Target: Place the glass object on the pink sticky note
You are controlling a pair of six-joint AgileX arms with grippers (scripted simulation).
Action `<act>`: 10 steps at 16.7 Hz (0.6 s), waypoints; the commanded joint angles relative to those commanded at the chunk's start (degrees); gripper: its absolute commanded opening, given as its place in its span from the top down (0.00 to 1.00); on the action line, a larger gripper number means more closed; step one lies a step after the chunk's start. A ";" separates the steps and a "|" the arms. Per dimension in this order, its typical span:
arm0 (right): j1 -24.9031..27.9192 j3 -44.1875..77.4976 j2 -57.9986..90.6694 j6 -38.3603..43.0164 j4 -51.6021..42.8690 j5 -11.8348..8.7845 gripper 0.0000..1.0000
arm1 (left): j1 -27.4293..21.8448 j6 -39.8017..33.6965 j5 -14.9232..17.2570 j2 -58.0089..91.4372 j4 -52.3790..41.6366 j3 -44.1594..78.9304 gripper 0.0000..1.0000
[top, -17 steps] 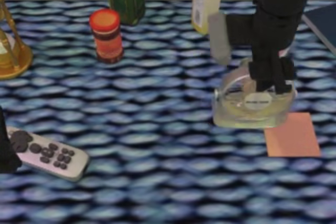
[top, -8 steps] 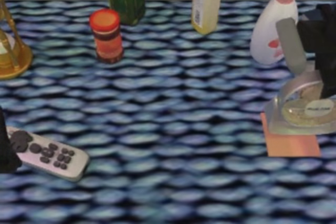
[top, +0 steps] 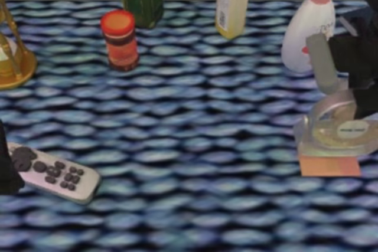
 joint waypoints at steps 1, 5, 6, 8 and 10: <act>-0.04 -0.99 0.13 -0.06 1.02 0.01 1.00 | 0.00 0.00 0.00 0.00 0.00 0.00 0.00; -0.06 -1.58 0.21 -0.11 1.61 0.02 1.00 | 0.00 0.00 0.00 0.00 0.00 0.00 0.00; -0.06 -1.58 0.21 -0.11 1.61 0.02 0.92 | 0.00 0.00 0.00 0.00 0.00 0.00 0.00; -0.06 -1.58 0.21 -0.11 1.61 0.02 0.77 | 0.00 0.00 0.00 0.00 0.00 0.00 0.00; -0.06 -1.58 0.21 -0.11 1.61 0.02 0.62 | 0.00 0.00 0.00 0.00 0.00 0.00 0.00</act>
